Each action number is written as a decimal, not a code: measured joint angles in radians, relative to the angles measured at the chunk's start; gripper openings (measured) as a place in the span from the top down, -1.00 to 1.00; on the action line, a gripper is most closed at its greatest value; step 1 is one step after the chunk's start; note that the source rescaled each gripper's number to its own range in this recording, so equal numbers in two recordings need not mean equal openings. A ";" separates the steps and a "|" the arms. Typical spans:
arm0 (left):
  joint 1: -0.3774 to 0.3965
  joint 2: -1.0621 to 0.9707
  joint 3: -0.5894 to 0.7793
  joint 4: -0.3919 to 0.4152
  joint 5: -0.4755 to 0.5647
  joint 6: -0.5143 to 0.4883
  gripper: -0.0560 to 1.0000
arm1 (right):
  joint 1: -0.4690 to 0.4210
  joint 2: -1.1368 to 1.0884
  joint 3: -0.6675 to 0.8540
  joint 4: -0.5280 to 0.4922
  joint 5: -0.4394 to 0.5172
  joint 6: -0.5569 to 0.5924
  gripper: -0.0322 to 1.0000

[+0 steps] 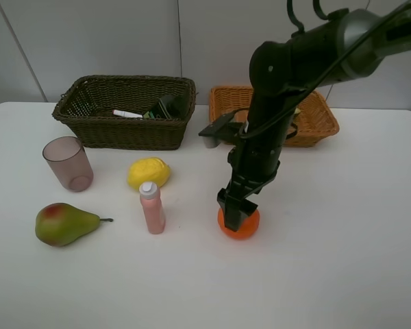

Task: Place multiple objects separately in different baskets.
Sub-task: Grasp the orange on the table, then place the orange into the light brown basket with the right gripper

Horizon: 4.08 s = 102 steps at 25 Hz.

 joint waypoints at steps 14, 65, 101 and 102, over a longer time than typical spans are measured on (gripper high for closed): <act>0.000 0.000 0.000 0.000 0.000 0.000 -1.00 | 0.000 0.000 0.166 0.009 -0.291 0.001 -0.98; 0.000 0.000 0.000 0.000 0.000 0.000 -1.00 | 0.000 -0.070 0.212 0.008 -0.349 0.003 -0.39; 0.000 0.000 0.000 0.000 0.000 0.000 -1.00 | -0.262 -0.045 -0.147 -0.020 -0.577 0.108 -0.39; 0.000 0.000 0.000 0.000 0.000 0.000 -1.00 | -0.267 -0.030 -0.147 -0.020 -0.593 0.108 -0.39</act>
